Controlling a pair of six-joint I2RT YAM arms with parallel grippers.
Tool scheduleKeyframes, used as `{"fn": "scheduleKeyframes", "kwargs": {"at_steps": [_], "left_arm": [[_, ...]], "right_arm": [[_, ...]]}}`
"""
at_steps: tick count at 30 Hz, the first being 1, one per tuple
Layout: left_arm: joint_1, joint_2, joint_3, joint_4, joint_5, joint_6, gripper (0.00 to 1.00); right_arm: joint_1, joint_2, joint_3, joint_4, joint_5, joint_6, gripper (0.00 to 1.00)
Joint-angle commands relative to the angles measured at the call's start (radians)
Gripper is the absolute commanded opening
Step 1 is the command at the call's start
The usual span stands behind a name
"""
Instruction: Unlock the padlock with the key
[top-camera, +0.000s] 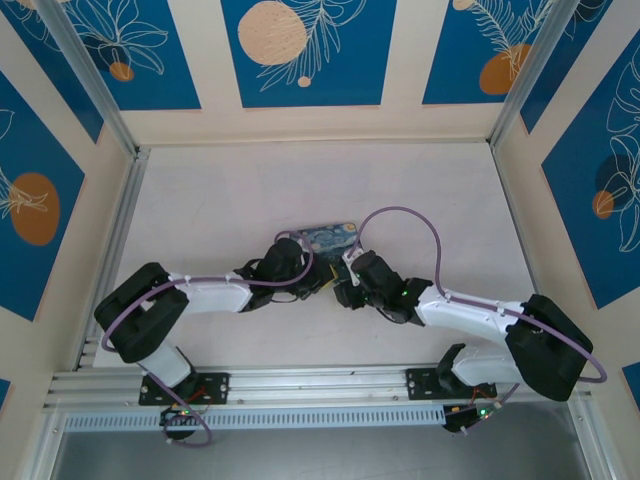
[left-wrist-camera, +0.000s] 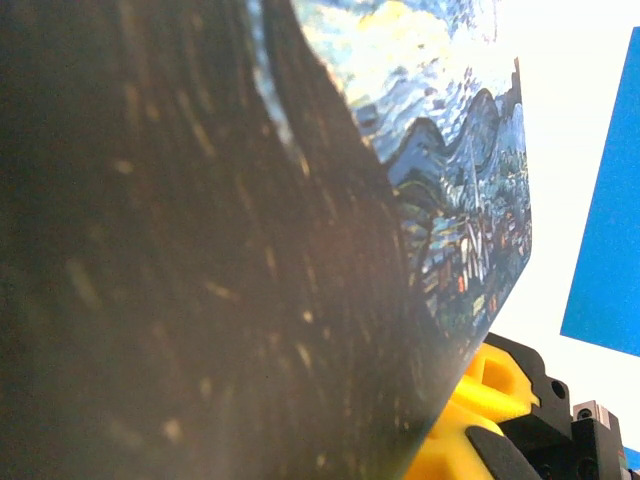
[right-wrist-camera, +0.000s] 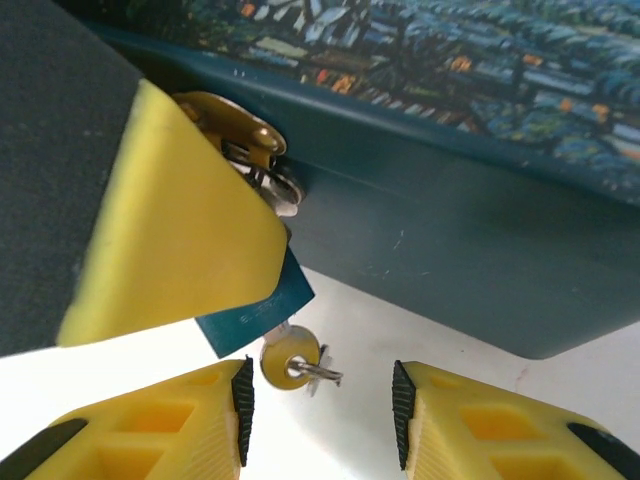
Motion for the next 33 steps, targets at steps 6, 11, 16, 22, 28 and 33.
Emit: {"fn": "scheduleKeyframes", "kwargs": {"at_steps": [6,11,16,22,28,33], "left_arm": [[0.010,0.011,0.043,-0.006,0.045,0.010,0.00],[0.011,0.014,0.047,-0.008,0.047,0.011,0.00],[0.009,0.017,0.049,-0.008,0.048,0.011,0.00],[0.009,0.022,0.047,-0.006,0.051,0.011,0.00],[0.010,0.022,0.041,-0.002,0.049,0.013,0.00],[0.009,0.023,0.034,0.001,0.048,0.010,0.00]], "right_arm": [[0.019,0.034,-0.003,0.058,0.097,-0.048,0.43],[0.018,0.065,0.015,0.062,0.105,-0.058,0.38],[0.020,0.075,0.028,0.069,0.106,-0.059,0.35],[0.018,0.079,0.045,0.070,0.109,-0.058,0.28],[0.009,0.070,0.054,0.069,0.090,-0.052,0.16],[-0.008,0.051,0.044,0.064,0.054,-0.037,0.06]]}}
